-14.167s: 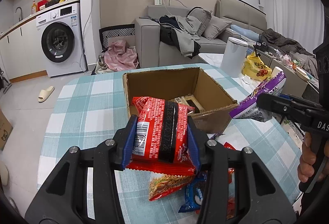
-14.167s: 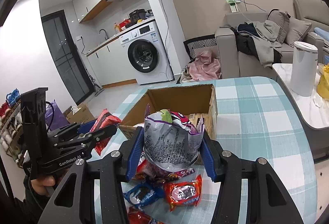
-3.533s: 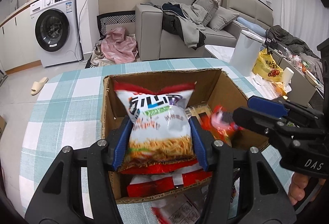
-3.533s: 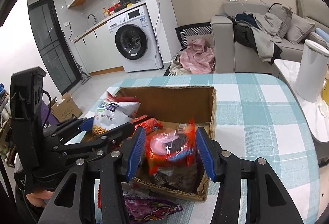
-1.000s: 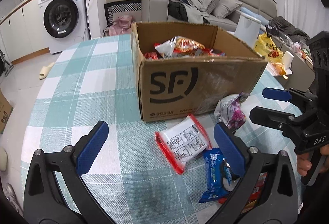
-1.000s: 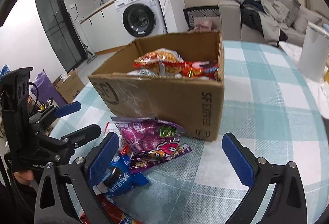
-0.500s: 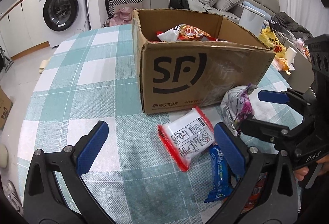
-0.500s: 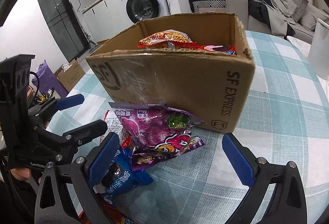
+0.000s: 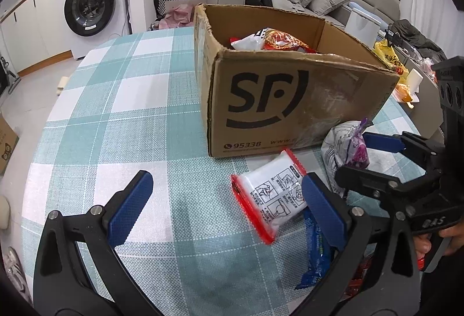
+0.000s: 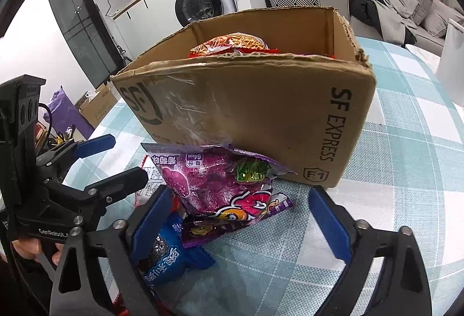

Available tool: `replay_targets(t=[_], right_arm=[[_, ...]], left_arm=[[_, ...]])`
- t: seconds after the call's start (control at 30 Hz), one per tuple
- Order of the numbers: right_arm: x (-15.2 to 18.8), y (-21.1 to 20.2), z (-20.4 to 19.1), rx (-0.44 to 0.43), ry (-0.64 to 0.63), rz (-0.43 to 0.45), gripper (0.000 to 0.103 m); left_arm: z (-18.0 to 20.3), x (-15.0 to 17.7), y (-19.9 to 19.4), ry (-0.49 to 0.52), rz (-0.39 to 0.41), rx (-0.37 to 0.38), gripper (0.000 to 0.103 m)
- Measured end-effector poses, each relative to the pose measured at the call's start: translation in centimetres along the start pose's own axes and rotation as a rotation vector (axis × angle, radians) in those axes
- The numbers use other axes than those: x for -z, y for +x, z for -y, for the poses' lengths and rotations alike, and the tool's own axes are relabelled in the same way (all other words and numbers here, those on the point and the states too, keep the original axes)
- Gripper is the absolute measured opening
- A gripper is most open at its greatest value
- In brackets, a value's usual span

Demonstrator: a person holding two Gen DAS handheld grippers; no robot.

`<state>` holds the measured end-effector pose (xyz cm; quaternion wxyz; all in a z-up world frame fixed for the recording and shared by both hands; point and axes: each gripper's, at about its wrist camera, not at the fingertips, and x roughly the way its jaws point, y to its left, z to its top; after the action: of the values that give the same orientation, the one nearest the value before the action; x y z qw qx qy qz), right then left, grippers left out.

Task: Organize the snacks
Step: 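Move both open grippers back toward the remaining snacks on the table, then grasp the purple candy bag with the right gripper while the left grasps the white-red pack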

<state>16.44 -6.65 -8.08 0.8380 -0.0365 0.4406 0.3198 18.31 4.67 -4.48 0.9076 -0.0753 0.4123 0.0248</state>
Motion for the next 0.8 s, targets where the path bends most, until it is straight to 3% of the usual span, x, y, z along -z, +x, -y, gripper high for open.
replay_targets(t=[0.2, 0.3, 0.8], right_arm=[[0.1, 0.1, -0.2, -0.045, -0.004, 0.001, 0.066], [0.3, 0.1, -0.4, -0.042, -0.012, 0.007, 0.062], [0.9, -2.2, 0.3, -0.039, -0.003, 0.035, 0.061]], left_arm=[[-0.4, -0.1, 0.2, -0.004, 0.001, 0.000, 0.102], [-0.5, -0.2, 0.4, 0.001, -0.002, 0.001, 0.102], [1.2, 0.4, 1.4, 0.007, -0.045, 0.046, 0.102]])
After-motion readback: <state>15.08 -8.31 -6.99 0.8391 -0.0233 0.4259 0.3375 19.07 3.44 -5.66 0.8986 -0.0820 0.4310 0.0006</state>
